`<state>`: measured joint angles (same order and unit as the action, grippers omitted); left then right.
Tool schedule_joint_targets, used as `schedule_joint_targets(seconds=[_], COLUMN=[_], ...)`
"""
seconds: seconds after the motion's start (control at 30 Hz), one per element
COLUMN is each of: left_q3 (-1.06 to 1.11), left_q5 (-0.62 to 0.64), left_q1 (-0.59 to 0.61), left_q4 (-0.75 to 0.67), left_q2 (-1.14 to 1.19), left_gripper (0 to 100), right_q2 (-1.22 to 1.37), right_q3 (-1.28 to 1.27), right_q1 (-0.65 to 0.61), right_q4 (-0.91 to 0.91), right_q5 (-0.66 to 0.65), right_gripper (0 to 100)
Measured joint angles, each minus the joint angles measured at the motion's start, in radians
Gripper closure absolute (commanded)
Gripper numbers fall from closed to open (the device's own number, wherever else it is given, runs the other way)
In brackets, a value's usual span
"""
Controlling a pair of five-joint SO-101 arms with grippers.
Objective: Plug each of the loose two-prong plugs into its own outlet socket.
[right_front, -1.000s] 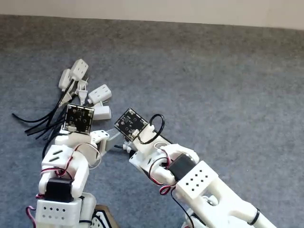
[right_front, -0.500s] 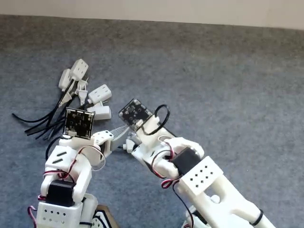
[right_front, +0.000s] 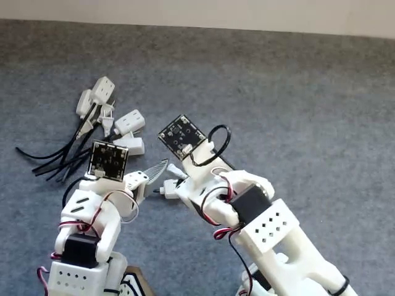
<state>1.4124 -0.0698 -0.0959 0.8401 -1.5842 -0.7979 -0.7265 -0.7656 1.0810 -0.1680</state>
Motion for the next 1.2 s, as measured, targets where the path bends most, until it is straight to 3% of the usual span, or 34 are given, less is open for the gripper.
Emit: schedule_joint_targets(seconds=[0.4,0.6,0.97,1.2], left_q3=[0.000,0.002,0.002,0.002], left_q5=[-0.020,-0.026,0.003,0.003], left_q1=[-0.003,0.081,0.104,0.104], left_q4=[0.002,0.003,0.003,0.003], left_q2=[0.000,0.012,0.012,0.012], left_gripper=[65,65,65,65], right_q2=[0.000,0.002,0.486,0.508], right_q3=[0.011,0.048,0.516,0.446], right_q1=[0.015,0.084,0.089,0.092], right_q4=[0.037,0.087,0.388,0.348], right_q5=[-0.032,-0.041,0.002,-0.009], right_gripper=[99.3,99.3,99.2,99.2])
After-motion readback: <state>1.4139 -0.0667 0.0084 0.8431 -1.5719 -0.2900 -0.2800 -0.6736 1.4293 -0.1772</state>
